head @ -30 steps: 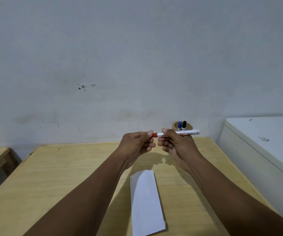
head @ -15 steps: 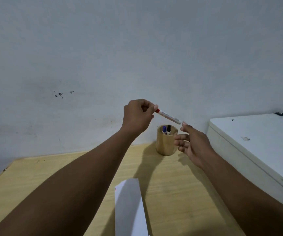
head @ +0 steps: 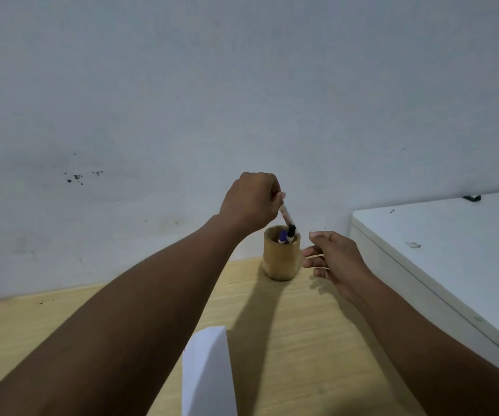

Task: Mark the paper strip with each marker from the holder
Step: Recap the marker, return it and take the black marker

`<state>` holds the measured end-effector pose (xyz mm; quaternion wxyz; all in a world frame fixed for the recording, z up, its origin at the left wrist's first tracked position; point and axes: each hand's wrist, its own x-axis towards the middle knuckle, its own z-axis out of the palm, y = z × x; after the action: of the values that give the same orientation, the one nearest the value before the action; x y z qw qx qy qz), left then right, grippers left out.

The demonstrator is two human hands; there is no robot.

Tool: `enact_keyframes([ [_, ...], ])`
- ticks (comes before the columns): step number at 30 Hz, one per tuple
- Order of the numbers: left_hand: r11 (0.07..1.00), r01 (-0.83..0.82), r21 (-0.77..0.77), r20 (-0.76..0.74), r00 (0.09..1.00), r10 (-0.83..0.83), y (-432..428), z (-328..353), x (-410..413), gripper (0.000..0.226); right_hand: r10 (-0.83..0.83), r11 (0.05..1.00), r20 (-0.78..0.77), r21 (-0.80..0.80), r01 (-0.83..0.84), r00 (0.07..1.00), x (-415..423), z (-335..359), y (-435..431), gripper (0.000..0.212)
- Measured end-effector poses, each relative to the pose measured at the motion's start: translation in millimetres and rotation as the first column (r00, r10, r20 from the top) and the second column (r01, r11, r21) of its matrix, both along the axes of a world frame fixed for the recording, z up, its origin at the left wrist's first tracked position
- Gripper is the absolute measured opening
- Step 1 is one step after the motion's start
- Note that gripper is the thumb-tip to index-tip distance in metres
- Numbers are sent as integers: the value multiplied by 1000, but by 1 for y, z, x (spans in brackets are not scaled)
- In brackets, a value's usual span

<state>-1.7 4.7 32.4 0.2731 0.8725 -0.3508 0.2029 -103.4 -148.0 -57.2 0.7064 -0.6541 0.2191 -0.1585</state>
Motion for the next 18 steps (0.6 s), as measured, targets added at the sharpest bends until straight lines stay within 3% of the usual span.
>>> enact_keyframes([
  [7, 993, 24, 112, -112, 994, -11, -6, -5, 2, 18, 8, 1000, -22, -11, -9, 1000, 4, -8, -4, 15],
  [13, 997, 64, 45, -313, 949, -47, -16, -33, 2, 35, 13, 999, -33, -29, -14, 999, 8, -12, -2, 13],
  [18, 974, 107, 198, -253, 966, -55, -21, -43, 5, 31, 5, 999, -42, -41, -6, 999, 9, -14, -7, 8],
])
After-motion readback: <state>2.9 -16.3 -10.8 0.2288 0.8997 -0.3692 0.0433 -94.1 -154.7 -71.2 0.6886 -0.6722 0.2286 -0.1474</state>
